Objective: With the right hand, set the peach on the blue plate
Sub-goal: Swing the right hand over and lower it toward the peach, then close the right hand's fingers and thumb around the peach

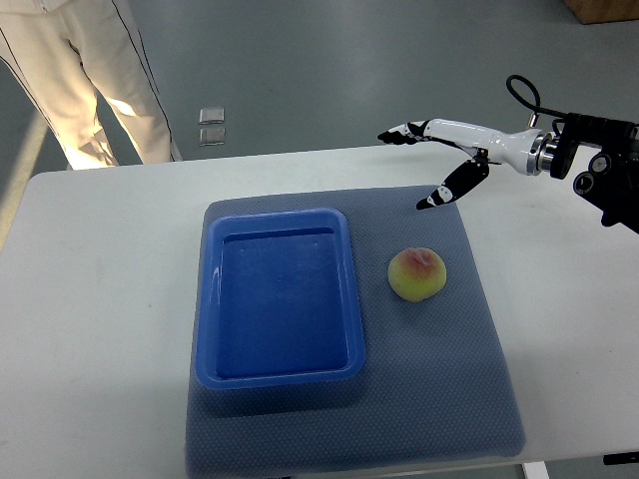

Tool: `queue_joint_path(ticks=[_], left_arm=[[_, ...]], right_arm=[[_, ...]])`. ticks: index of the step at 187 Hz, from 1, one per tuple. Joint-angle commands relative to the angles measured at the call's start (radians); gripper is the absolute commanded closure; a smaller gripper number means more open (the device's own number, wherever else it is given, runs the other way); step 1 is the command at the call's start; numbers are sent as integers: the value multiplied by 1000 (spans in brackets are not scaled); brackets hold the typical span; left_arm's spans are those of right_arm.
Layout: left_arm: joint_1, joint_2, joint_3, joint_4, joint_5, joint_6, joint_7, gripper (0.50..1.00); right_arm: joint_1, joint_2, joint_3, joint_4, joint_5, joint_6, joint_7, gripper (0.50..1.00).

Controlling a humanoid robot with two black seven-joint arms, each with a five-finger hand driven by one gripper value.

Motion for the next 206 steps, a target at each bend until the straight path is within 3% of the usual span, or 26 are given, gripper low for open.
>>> queue_joint_path(ticks=[1, 39, 40, 54, 83, 122, 132, 133, 182, 206], left_arm=[[0, 0, 0, 0, 0, 0, 1, 500], [0, 0, 0, 0, 0, 0, 0, 500], [0, 0, 0, 0, 1, 0, 0, 500], [0, 0, 0, 0, 0, 0, 0, 500], [1, 0, 0, 0, 0, 0, 1, 500], [0, 0, 0, 0, 0, 0, 0, 500], [0, 0, 0, 0, 0, 0, 0, 500], [0, 0, 0, 0, 0, 0, 0, 500], [0, 0, 0, 0, 1, 0, 0, 500], [0, 0, 0, 0, 0, 0, 1, 500]], right_arm=[[58, -39, -63, 64, -65, 92, 4, 570], [114, -73, -149, 144, -140, 158, 6, 570], [124, -79, -175, 197, -169, 174, 4, 572], [127, -80, -204, 245, -227, 190, -2, 572], [112, -45, -219, 246, -338, 184, -7, 572], [80, -22, -216, 216, -356, 155, -106, 572], [80, -22, -216, 216, -356, 155, -106, 572], [72, -22, -216, 210, -356, 147, -131, 572], [58, -24, -212, 205, -353, 135, -132, 574], [35, 1, -215, 199, -355, 93, -137, 576]])
